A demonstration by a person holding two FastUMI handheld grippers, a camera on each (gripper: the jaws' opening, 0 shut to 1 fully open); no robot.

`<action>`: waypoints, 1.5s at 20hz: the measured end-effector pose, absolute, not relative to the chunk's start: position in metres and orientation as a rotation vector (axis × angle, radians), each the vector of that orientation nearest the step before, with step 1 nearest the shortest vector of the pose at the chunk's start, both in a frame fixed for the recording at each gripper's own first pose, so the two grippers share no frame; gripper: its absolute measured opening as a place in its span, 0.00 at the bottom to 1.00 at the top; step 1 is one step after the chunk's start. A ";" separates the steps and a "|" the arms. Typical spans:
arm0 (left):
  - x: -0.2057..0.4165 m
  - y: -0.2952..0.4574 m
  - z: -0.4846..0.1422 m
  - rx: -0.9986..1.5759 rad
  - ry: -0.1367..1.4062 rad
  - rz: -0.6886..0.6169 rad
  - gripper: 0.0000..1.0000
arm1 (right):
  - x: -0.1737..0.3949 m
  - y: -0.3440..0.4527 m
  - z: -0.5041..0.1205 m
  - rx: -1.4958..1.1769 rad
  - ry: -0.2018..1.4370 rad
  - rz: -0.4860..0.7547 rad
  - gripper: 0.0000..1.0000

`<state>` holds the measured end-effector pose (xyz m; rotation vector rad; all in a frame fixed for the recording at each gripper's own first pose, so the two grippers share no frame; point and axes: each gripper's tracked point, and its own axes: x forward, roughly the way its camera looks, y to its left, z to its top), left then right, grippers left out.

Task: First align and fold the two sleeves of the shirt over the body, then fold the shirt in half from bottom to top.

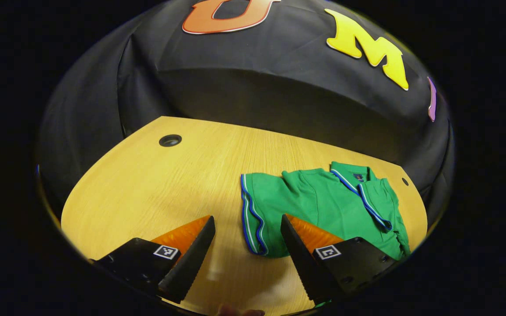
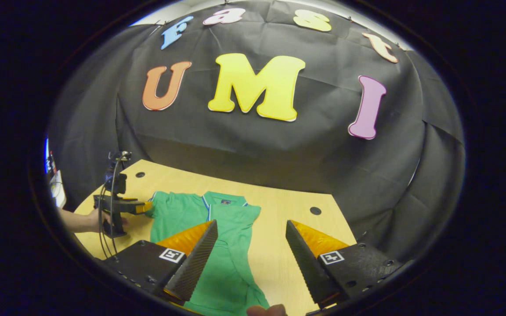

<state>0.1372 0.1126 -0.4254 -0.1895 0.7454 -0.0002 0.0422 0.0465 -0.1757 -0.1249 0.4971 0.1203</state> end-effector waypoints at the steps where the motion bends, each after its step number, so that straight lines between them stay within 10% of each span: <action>1: 0.136 0.113 -0.429 -0.194 0.757 0.008 0.96 | 0.042 0.046 -0.176 -0.126 0.493 0.121 0.98; 3: 0.140 0.114 -0.430 -0.183 0.744 0.020 1.00 | 0.042 0.039 -0.183 -0.119 0.506 0.105 0.93; 8: 0.137 0.112 -0.434 -0.190 0.761 0.052 0.59 | 0.040 0.018 -0.194 -0.080 0.534 0.043 0.96; 9: 0.137 0.112 -0.434 -0.197 0.756 0.055 0.32 | 0.041 0.016 -0.195 -0.074 0.536 0.037 0.95; 13: 0.138 0.114 -0.433 -0.186 0.751 0.056 0.06 | 0.043 0.009 -0.194 -0.068 0.527 0.027 0.96; 30: 0.159 0.068 -0.370 -0.251 0.632 -0.061 0.03 | 0.040 -0.013 -0.198 -0.016 0.536 0.007 0.95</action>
